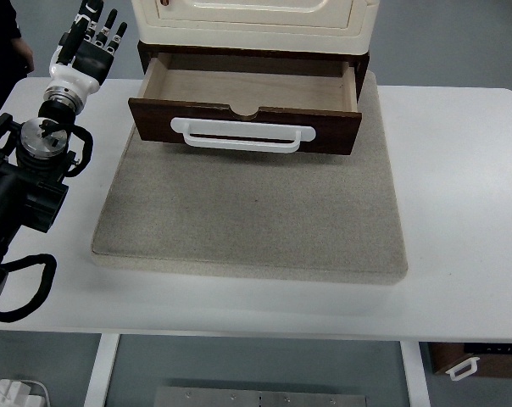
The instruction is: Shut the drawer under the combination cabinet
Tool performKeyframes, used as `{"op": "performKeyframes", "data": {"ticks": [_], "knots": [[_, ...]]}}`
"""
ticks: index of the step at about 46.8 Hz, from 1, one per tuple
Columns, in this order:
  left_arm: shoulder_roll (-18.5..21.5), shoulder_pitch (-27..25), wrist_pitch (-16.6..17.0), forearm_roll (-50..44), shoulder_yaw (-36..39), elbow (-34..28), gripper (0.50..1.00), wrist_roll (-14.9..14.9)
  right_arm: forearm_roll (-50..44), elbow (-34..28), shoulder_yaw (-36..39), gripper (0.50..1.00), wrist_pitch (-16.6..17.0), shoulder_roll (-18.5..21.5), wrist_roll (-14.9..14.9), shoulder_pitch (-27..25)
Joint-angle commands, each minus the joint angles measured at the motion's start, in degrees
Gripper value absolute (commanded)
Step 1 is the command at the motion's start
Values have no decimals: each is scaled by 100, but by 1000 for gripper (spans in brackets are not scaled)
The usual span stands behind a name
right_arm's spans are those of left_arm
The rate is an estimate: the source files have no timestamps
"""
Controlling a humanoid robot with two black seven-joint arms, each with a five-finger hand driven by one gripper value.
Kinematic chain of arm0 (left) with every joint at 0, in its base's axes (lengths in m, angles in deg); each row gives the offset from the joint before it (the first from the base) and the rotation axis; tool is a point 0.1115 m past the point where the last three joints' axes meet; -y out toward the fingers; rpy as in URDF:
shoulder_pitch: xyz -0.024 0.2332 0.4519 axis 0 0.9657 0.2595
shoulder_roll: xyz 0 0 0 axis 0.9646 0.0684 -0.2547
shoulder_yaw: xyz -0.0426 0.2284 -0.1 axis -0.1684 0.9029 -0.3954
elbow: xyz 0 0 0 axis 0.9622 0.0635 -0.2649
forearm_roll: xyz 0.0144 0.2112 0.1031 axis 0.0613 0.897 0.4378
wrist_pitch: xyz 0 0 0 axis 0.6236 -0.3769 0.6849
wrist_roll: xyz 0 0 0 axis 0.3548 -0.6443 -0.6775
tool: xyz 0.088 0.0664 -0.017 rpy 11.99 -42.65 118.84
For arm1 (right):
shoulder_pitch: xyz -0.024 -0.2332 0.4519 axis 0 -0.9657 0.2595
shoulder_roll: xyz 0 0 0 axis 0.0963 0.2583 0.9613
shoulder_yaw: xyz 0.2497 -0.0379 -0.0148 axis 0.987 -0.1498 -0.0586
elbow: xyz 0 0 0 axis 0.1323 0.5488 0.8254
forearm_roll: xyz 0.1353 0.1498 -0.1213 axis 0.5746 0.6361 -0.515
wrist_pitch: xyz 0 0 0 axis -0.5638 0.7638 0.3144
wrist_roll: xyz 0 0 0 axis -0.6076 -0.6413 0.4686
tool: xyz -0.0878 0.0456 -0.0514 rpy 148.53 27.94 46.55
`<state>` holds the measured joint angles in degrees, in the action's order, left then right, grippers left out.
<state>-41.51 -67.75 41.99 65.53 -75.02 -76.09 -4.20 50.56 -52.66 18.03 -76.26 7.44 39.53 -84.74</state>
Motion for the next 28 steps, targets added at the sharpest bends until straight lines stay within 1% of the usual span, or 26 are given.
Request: {"op": "performKeyframes", "data": {"ticks": [1,20,28], "knots": [[-1,8,0,9,0,-7,1000,0,-1,0,-7,952,1,0,0,0],[113,-71,-79,0,-9,80,1000,0,-1,0,1,952,1,0,0,0],[395,-124,-105,-9,-9,80,1000,0,-1,0,-7,952,1,0,0,0]]}}
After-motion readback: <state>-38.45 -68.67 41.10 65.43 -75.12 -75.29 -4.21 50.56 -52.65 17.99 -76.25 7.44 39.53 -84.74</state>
